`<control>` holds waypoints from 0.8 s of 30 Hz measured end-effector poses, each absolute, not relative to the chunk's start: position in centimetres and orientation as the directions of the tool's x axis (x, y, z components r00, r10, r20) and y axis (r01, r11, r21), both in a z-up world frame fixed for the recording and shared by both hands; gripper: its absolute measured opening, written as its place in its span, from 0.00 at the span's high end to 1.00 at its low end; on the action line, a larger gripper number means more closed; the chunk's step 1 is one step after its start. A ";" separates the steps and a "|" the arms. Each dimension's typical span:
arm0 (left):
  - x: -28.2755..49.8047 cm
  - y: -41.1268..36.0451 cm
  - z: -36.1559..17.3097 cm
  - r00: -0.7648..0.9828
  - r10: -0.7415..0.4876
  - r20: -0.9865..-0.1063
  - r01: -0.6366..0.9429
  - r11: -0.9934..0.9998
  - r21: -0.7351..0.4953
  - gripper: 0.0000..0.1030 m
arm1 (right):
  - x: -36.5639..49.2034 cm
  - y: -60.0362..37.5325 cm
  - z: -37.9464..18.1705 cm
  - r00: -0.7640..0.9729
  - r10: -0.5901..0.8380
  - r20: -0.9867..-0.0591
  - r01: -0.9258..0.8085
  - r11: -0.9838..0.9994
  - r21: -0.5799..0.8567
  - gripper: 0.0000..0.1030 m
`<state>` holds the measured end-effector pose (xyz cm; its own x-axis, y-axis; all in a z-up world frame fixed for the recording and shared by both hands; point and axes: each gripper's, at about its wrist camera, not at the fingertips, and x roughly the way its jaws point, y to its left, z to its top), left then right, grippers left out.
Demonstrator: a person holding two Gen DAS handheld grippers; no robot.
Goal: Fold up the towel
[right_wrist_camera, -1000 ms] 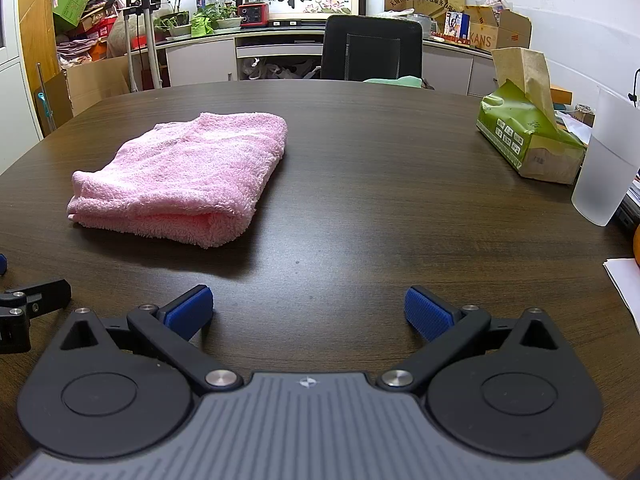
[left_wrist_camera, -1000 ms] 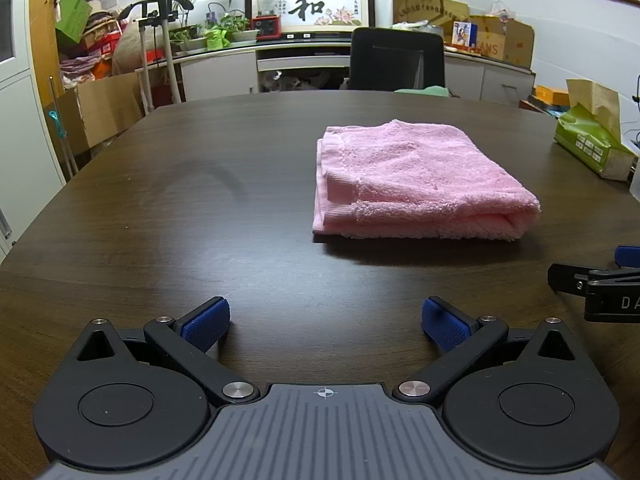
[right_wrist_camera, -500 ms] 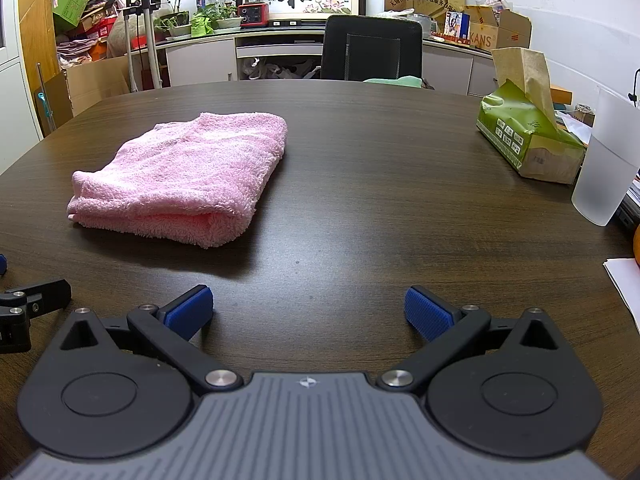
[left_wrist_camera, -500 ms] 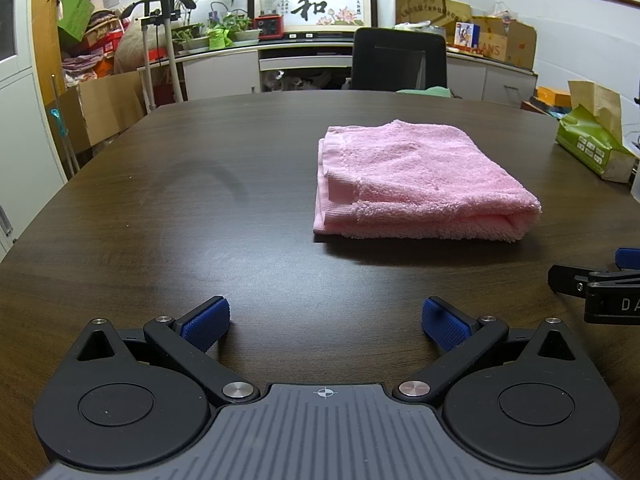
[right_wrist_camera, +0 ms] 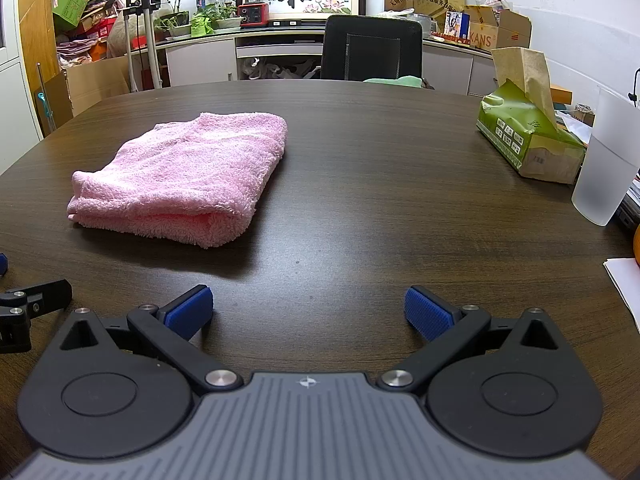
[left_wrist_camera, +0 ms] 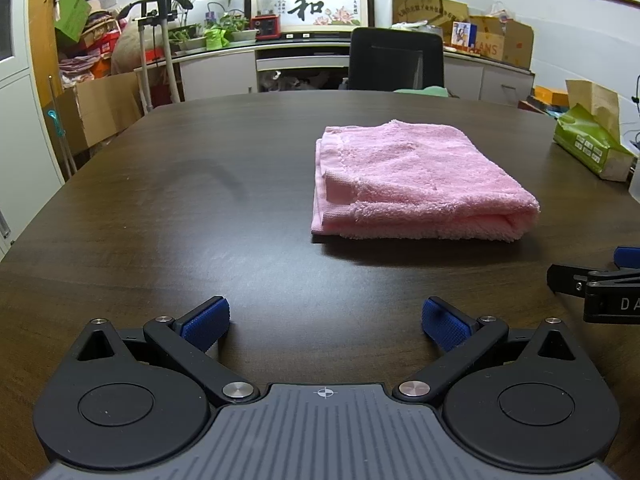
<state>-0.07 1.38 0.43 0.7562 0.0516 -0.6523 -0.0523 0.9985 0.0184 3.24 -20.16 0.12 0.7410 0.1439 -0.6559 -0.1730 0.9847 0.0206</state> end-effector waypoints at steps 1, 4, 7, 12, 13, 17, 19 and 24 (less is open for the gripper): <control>-0.1 1.3 0.4 0.756 0.051 -0.652 -0.052 0.998 0.018 0.00 | 3.2 -20.2 0.1 0.741 0.144 -0.656 -0.173 0.985 0.021 0.00; -0.1 1.3 0.4 0.756 0.052 -0.653 -0.052 0.998 0.018 0.00 | 3.2 -20.1 0.1 0.741 0.144 -0.656 -0.173 0.985 0.020 0.00; -0.1 1.5 0.5 0.756 0.051 -0.653 -0.052 0.999 0.018 0.00 | 3.2 -20.1 0.1 0.741 0.144 -0.656 -0.173 0.985 0.020 0.00; -0.1 1.6 0.5 0.756 0.050 -0.653 -0.051 0.999 0.018 0.00 | 3.3 -20.1 0.1 0.741 0.144 -0.656 -0.173 0.985 0.020 0.00; -0.1 1.6 0.5 0.756 0.050 -0.653 -0.051 0.999 0.018 0.00 | 3.3 -20.1 0.1 0.741 0.144 -0.656 -0.173 0.985 0.021 0.00; -0.1 1.6 0.5 0.756 0.050 -0.653 -0.051 0.999 0.017 0.00 | 3.3 -20.1 0.1 0.741 0.144 -0.656 -0.173 0.985 0.021 0.00; -0.1 1.6 0.5 0.756 0.051 -0.653 -0.052 0.998 0.017 0.00 | 3.3 -20.1 0.1 0.741 0.144 -0.656 -0.173 0.985 0.021 0.00; -0.1 1.5 0.5 0.755 0.063 -0.653 -0.066 0.998 0.019 0.00 | 3.2 -20.1 0.1 0.741 0.144 -0.656 -0.173 0.985 0.021 0.00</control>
